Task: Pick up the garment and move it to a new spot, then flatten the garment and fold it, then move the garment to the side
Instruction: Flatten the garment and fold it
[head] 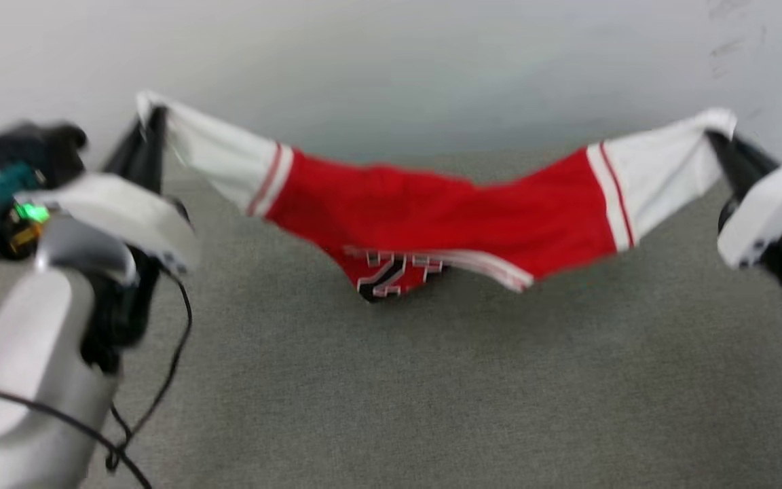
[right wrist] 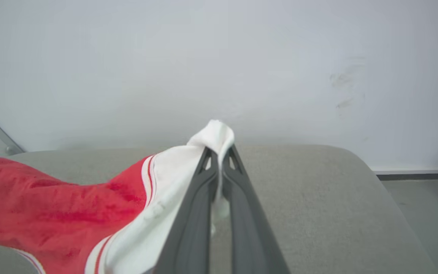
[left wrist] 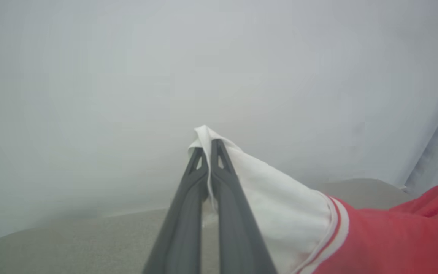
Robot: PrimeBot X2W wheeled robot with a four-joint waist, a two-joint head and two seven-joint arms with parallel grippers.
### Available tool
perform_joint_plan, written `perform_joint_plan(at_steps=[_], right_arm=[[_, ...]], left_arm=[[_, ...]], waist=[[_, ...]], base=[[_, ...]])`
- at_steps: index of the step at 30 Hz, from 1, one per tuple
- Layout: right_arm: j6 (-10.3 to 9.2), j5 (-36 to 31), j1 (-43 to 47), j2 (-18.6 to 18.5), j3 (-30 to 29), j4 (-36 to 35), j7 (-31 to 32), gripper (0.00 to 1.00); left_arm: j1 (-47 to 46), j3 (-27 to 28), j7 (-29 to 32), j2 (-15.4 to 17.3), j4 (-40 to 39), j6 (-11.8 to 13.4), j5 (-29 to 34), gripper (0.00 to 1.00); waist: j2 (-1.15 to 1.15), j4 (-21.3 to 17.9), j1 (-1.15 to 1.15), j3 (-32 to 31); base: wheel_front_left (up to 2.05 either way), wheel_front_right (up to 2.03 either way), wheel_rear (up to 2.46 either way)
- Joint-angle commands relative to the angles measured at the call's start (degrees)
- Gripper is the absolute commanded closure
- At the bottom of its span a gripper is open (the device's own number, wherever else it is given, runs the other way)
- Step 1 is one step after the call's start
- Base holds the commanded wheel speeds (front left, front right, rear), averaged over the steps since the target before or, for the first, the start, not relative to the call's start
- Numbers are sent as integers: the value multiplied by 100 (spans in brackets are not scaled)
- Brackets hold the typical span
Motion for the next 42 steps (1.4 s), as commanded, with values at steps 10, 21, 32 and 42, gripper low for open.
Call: perform_joint_plan(at_steps=[10, 21, 32, 42], right_arm=[[-2, -147, -2839, -24, 374, 1106, -702, 100], [-2, -154, -5507, -149, 793, 2147, -1595, 100], [-2, 121, -6593, -54, 1565, 3158, -2139, 100], [-2, 752, -5742, 9, 2339, 3881, -2538, 100]], left_arm=[[-2803, 282, -245, -98, 1387, -416, 111, 100], [-5374, 245, -523, -32, 2440, -708, 546, 100], [-6264, 218, -738, -182, 3471, -977, 488, 100], [-5394, 220, -1042, -428, 4564, -1351, 127, 100]], waist=[[0, 43, 0, 1229], [0, 85, 0, 2501], [0, 106, 0, 3307], [0, 128, 0, 3339]], base=[[0, 0, 0], [0, 0, 0], [0, 0, 0], [0, 0, 0]])
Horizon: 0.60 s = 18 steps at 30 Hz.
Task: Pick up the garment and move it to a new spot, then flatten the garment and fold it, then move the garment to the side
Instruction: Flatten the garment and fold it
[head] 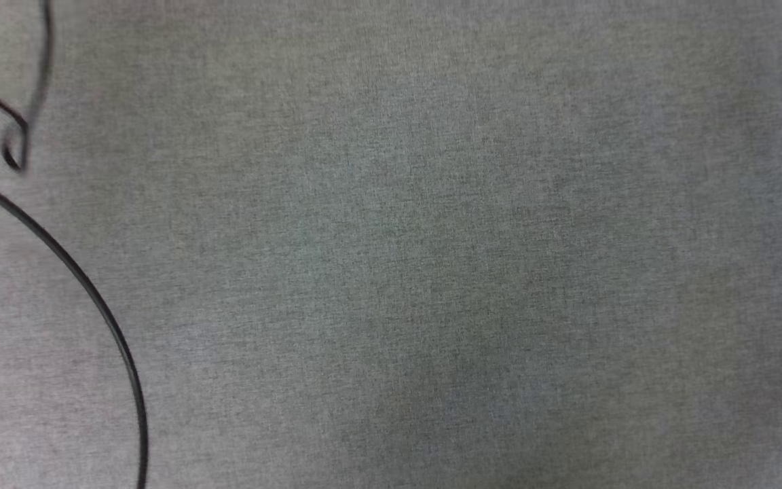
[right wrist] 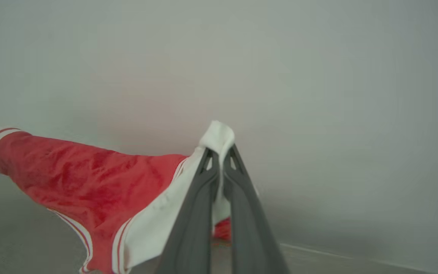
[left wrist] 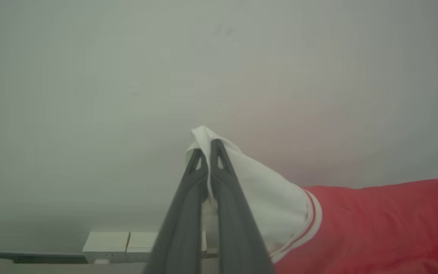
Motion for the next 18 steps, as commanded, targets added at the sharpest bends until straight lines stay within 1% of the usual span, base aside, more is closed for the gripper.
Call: perform_joint_plan(at_steps=[1, 3, 9, 10, 13, 18], right_arm=[[-2, 171, 322, 33, 87, 127, -105, 100], [-2, 323, 580, 25, 170, 240, -203, 100], [-2, 752, 1738, 118, 548, 457, -532, 100], [-2, 854, 1984, 146, 599, 449, -564, 100], [-2, 1050, 2657, 56, 774, 299, -750, 100], [-2, 1314, 3841, -206, 969, -151, -934, 100]], left_arm=[[329, 50, -72, -62, 199, -69, -131, 100], [554, 45, -140, -69, 351, -148, -194, 100], [1793, 67, -509, -43, 634, -297, -390, 100], [2051, 93, -571, -21, 640, -294, -427, 100], [2847, 147, -734, -6, 524, -311, -500, 100], [4267, 358, -880, 35, -95, -140, -641, 100]], waist=[[0, 1, -1, -121], [0, 0, -1, -205], [0, -71, -1, -794], [0, -90, -1, -931], [0, -101, -1, -1342], [0, -112, -1, -1938]], base=[[0, 0, 0], [0, 0, 0], [0, 0, 0], [0, 0, 0], [0, 0, 0], [0, 0, 0]])
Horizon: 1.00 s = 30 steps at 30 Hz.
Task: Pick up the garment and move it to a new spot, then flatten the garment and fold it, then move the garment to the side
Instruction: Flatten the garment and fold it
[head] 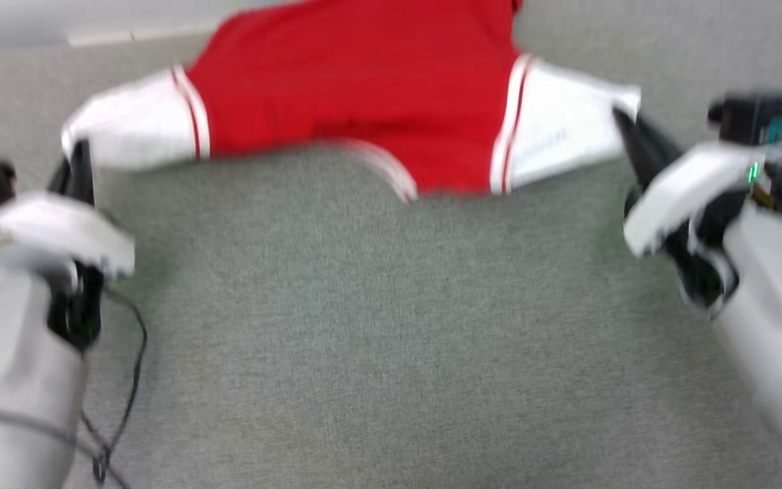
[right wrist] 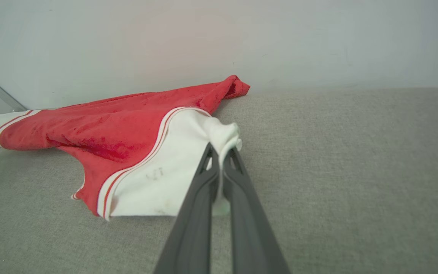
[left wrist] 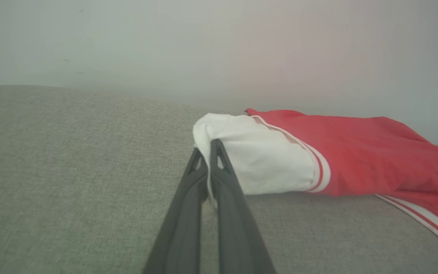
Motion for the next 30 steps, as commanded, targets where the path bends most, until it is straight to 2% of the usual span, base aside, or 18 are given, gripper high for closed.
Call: perform_joint_plan(at_steps=[1, 4, 7, 11, 17, 18, 19, 20, 21, 23, 24, 27, 28, 29, 30], right_arm=[[-2, 81, 499, -123, 26, -207, -91, 100], [-3, 188, 1162, -282, -5, -564, -82, 100], [-3, 189, 1843, -413, -97, -945, 2, 100], [-3, 83, 2757, -605, -437, -1434, 239, 100], [-3, -279, 4203, -664, -1205, -2283, 898, 100], [-3, -279, 4203, -664, -1205, -2283, 898, 100], [-4, -437, 4675, -577, -1505, -2588, 1221, 100], [-4, -437, 4675, -577, -1505, -2588, 1221, 100], [-4, -628, 5154, -464, -1851, -2927, 1548, 100], [-4, -847, 5614, -352, -2162, -3236, 1957, 100], [-4, -847, 5614, -352, -2162, -3236, 1957, 100], [-4, -1145, 6236, -83, -2674, -3646, 2592, 100], [-3, -1331, 6496, 131, -2940, -3950, 2940, 100], [-4, -1406, 6551, 226, -3072, -4111, 3033, 66], [-3, -1475, 6578, 329, -3171, -4259, 3103, 0]], left_arm=[[618, 112, -51, 32, -349, 94, -88, 100], [1523, 225, -35, 149, -1030, 291, -193, 100], [2418, 329, 71, 281, -1890, 626, -254, 100], [3595, 463, 350, 423, -3171, 1206, -317, 100], [5137, 648, 813, 524, -4710, 2096, -414, 100], [5137, 648, 813, 524, -4710, 2096, -414, 100], [5566, 653, 936, 532, -5075, 2301, -432, 100], [5566, 653, 936, 532, -5075, 2301, -432, 100], [5942, 619, 1065, 528, -5372, 2458, -451, 100], [6245, 607, 1147, 538, -5589, 2611, -427, 100], [6245, 607, 1147, 538, -5589, 2611, -427, 100], [6580, 592, 1230, 534, -5813, 2765, -434, 100], [6683, 536, 1244, 510, -5910, 2812, -407, 100], [6691, 489, 1260, 491, -5952, 2809, -399, 100], [6668, 446, 1260, 466, -6001, 2802, -391, 100]], waist=[[0, -28, 0, -555], [0, -46, 0, -829], [0, -67, 0, -1069], [0, -49, 0, -1375], [0, -14, 0, -1686], [0, -14, 0, -1686], [0, -6, 0, -1779], [0, -6, 0, -1779], [0, 20, 0, -1857], [0, 56, 0, -1916], [0, 56, 0, -1916], [0, 138, 0, -1969], [0, 184, 0, -1965], [0, 207, 0, -1954], [0, 229, 0, -1938]], base=[[0, 0, 0], [0, 0, 0], [0, 0, 0], [0, 0, 0], [0, 0, 0], [0, 0, 0], [0, 0, 0], [0, 0, 0], [0, 0, 0], [0, 0, 0], [0, 0, 0], [0, 0, 0], [0, 0, 0], [0, 0, 0], [0, 0, 0]])
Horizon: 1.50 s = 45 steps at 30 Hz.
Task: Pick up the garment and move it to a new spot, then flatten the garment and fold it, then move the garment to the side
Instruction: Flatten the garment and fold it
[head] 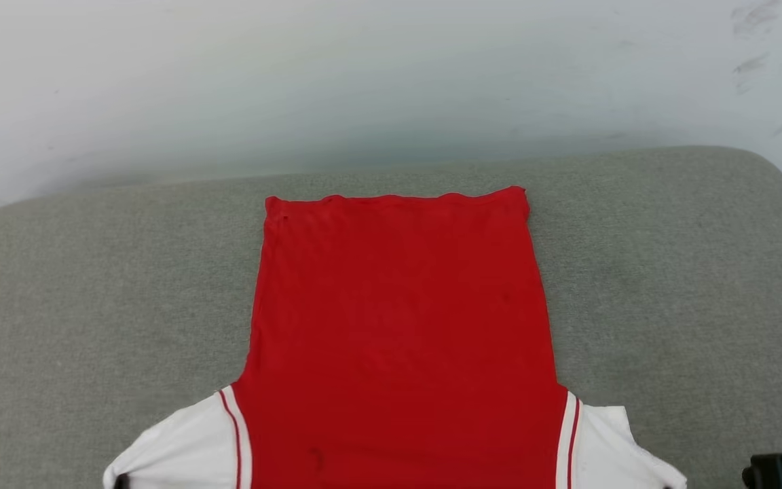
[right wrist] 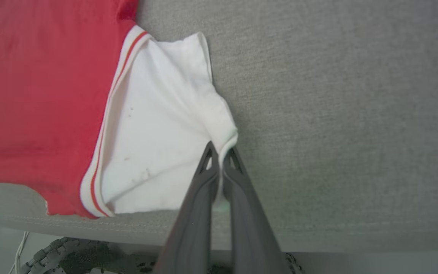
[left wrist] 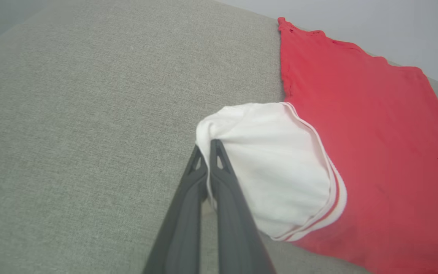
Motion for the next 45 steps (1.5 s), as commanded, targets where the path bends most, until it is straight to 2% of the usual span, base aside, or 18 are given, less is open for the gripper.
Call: perform_joint_plan(at_steps=[1, 6, 9, 15, 17, 27, 35, 41, 42, 43, 45], right_arm=[[-4, -95, -22, 98, -121, -199, 47, 0], [-4, -209, -563, 260, -500, -566, -56, 0], [-3, -173, -1137, 333, -740, -441, -152, 0], [-2, -107, -2925, 87, -947, 616, -166, 0], [-2, -119, -3537, -126, -827, 977, -54, 0], [-2, -190, -6006, -926, -203, 2610, 1133, 0], [-3, -156, -7120, -938, -42, 3695, 1674, 0], [-5, -226, -7168, -812, 61, 4563, 2017, 0], [-5, -271, -7131, -794, 89, 4728, 2160, 8], [-7, -361, -7082, -742, 52, 5141, 2428, 100], [-6, -411, -7144, -686, 45, 5258, 2435, 100]], left_arm=[[-70, -34, -12, -23, -74, 3, 39, 100], [-389, -228, -37, -80, -227, -62, 183, 100], [-651, -338, -67, -130, -299, -77, 288, 100], [-1335, -596, -132, -225, -465, -228, 522, 100], [-1626, -712, -174, -302, -501, -310, 597, 100], [-2835, -1206, -516, -807, 29, -860, 751, 100], [-3330, -1420, -675, -1024, 346, -1139, 800, 100], [-3476, -1433, -775, -1075, 568, -1228, 764, 100], [-3480, -1434, -790, -1078, 601, -1239, 755, 100], [-3468, -1437, -814, -1073, 705, -1250, 735, 100], [-3423, -1429, -822, -1058, 748, -1239, 718, 100]], waist=[[0, 47, 1, 42], [0, 146, 1, 213], [0, 240, 1, 380], [0, 541, 1, 1040], [0, 712, 1, 1349], [0, 1502, 1, 2237], [0, 1827, 1, 2688], [0, 1895, 1, 2806], [0, 1893, 1, 2797], [0, 1871, 1, 2729], [0, 1832, 1, 2653]], base=[[0, 0, 0], [0, 0, 0], [0, 0, 0], [0, 0, 0], [0, 0, 0], [0, 0, 0], [0, 0, 0], [0, 0, 0], [0, 0, 0], [0, 0, 0], [0, 0, 0]])
